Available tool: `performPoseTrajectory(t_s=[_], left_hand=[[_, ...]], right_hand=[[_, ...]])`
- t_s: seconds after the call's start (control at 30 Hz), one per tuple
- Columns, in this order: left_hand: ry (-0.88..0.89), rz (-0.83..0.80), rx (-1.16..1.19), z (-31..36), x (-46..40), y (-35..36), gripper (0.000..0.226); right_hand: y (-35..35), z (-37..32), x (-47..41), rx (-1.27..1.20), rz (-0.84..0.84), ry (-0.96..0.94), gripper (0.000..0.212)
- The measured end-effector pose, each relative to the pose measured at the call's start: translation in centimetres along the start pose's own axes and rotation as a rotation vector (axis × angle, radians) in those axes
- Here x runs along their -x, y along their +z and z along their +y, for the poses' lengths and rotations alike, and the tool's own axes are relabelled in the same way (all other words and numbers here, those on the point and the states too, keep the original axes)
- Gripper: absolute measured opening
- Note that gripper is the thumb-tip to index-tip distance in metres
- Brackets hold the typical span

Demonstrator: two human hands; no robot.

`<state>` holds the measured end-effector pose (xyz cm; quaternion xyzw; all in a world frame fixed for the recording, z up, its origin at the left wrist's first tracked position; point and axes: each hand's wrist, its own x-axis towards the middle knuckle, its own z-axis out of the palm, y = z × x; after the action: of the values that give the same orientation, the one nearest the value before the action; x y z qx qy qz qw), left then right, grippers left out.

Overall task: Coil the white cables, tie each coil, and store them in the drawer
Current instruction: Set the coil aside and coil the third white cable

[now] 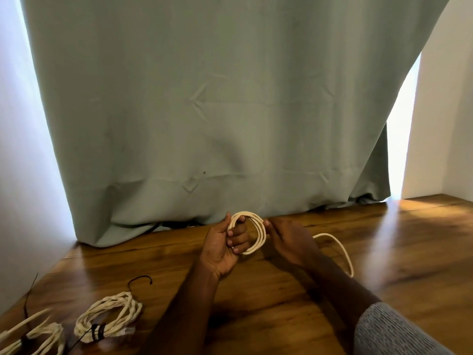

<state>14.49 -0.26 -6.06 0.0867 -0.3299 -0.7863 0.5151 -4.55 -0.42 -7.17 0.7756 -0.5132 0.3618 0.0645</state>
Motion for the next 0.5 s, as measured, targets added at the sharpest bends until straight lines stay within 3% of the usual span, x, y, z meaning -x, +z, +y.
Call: performPoseTrajectory(t_s=[0.1, 0.27, 0.43, 0.5], left_hand=[[0.091, 0.031, 0.027, 0.9, 0.0, -0.2, 0.046], [0.161, 0.039, 0.061, 1.8, 0.0, -0.3, 0.051], [0.232, 0.071, 0.01, 2.1, -0.4, -0.5, 0.049], [0.26, 0.107, -0.015, 2.1, -0.6, -0.7, 0.045]], right_hand=[[-0.3, -0.4, 0.1, 0.18, -0.086, -0.042, 0.04], [0.0, -2.2, 0.0, 0.225, -0.158, -0.064, 0.044], [0.1, -3.1, 0.2, 0.262, -0.243, -0.082, 0.028], [0.1, -3.2, 0.1, 0.313, -0.293, -0.105, 0.034]])
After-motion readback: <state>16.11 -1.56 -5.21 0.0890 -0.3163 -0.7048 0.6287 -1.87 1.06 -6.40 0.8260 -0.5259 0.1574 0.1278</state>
